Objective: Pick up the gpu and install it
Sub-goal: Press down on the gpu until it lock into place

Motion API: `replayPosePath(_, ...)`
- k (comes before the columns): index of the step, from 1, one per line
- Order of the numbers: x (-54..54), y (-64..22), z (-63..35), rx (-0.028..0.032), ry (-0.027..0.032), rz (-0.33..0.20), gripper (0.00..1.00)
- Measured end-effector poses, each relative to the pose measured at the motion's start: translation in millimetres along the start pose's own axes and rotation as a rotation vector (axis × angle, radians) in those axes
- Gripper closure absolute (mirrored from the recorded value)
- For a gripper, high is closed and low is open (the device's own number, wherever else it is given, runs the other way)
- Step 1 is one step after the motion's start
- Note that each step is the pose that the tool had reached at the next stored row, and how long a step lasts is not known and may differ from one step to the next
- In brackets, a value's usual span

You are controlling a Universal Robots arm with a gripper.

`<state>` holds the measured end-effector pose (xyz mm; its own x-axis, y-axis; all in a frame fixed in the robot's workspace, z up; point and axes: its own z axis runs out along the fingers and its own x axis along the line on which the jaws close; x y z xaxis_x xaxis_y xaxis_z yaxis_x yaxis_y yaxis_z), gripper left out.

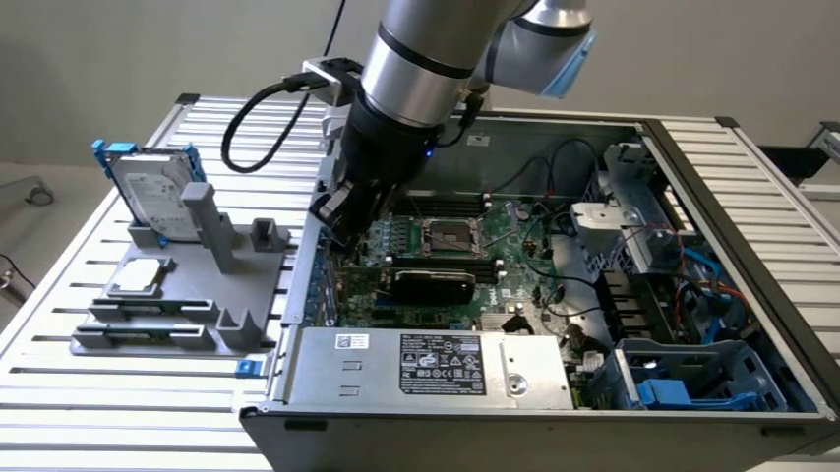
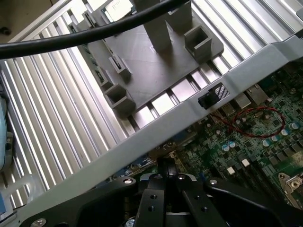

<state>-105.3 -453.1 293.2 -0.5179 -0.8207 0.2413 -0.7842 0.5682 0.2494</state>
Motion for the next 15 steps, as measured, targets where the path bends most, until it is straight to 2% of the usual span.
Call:
replayPosePath(9,-0.1,0.2,2.7,0.0027,0.0064,0.018,0.89)
replayPosePath(11,-0.3,0.2,3.0,0.0009,0.005,0.026,0.89)
replayPosePath(15,-0.9,0.5,3.5,-0.0045,-0.0014,0.047,0.89)
